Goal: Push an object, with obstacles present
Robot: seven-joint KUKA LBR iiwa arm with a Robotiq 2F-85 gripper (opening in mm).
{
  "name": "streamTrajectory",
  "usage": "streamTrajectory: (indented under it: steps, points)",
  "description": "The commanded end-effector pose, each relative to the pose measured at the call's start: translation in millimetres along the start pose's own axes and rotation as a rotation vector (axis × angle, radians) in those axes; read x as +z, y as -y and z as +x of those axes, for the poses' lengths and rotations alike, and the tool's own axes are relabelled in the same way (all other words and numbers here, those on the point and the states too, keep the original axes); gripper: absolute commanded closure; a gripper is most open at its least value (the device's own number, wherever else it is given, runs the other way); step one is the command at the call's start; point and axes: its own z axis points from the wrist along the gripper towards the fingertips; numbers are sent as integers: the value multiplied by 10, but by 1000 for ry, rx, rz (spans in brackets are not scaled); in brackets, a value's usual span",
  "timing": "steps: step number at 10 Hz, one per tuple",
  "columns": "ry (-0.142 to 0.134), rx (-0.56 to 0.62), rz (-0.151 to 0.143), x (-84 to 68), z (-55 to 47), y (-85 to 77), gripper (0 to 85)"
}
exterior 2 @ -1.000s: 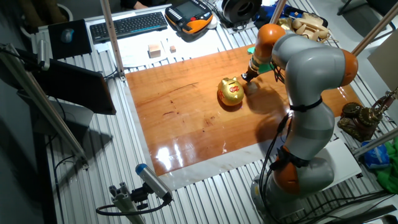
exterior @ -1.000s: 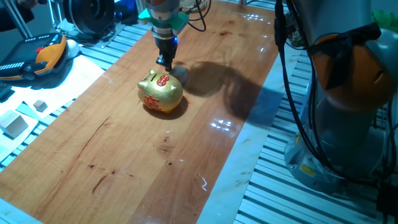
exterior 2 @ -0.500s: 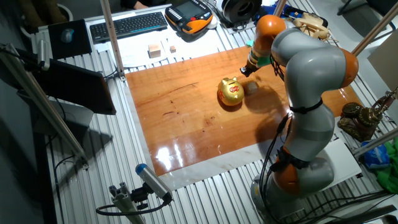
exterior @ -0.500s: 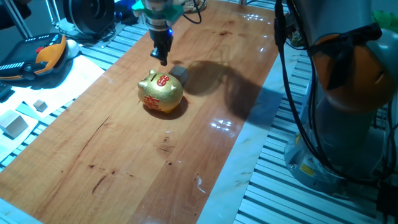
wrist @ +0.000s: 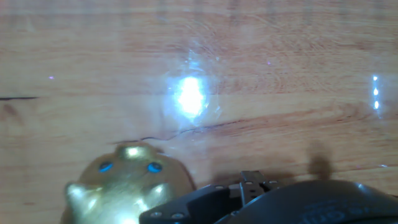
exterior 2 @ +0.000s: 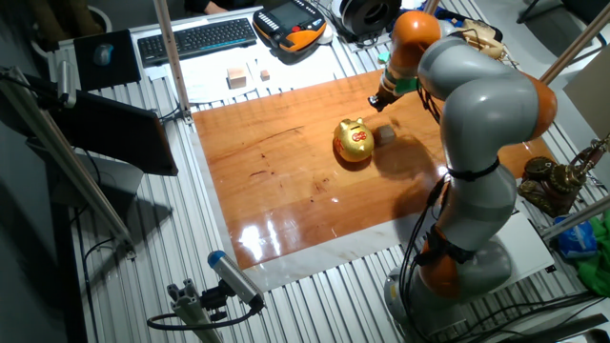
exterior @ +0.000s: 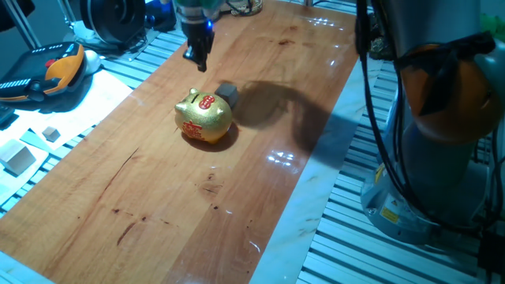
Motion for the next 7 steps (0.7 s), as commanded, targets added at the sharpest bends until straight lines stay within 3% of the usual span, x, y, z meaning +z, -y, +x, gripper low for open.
streamTrajectory:
  steps: [1,4,7]
  points:
    - [3,1,-4,-45,23,-20,850]
    - [-8,31,5,-169,46,-211,850]
    - [-28,42,-14,-166,43,-225,850]
